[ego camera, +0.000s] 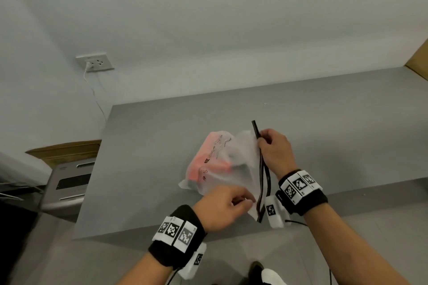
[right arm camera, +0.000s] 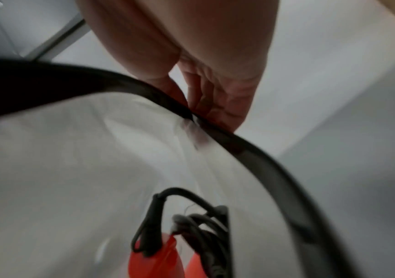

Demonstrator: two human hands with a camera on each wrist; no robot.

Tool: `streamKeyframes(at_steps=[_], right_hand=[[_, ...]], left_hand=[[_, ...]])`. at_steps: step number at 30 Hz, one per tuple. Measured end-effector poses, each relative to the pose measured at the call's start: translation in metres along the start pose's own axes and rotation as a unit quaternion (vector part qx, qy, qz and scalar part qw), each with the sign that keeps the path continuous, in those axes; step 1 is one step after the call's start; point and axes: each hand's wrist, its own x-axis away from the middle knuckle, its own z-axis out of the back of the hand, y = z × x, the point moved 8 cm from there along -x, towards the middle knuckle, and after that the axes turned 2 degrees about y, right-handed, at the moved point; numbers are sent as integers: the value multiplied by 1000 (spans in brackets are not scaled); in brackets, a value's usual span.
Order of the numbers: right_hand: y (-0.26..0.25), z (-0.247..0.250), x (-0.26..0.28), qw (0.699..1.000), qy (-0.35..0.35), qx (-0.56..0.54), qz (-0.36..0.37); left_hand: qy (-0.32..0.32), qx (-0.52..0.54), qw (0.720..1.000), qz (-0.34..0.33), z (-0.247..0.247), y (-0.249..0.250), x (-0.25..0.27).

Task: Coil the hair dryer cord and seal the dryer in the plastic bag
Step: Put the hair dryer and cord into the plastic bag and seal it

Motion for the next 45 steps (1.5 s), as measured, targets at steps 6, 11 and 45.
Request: streamKeyframes(at_steps=[6, 11, 45], right_hand=[[-99, -8, -9, 976, -40, 0, 214], [-150, -30, 3, 930, -164, 75, 322], [-164, -70, 48, 889, -124, 246, 367]], left_hand=[[324, 22, 945, 27, 125, -6, 3], [417, -7, 908, -48, 190, 18, 7], [437, 85, 895, -32, 181, 9, 26]])
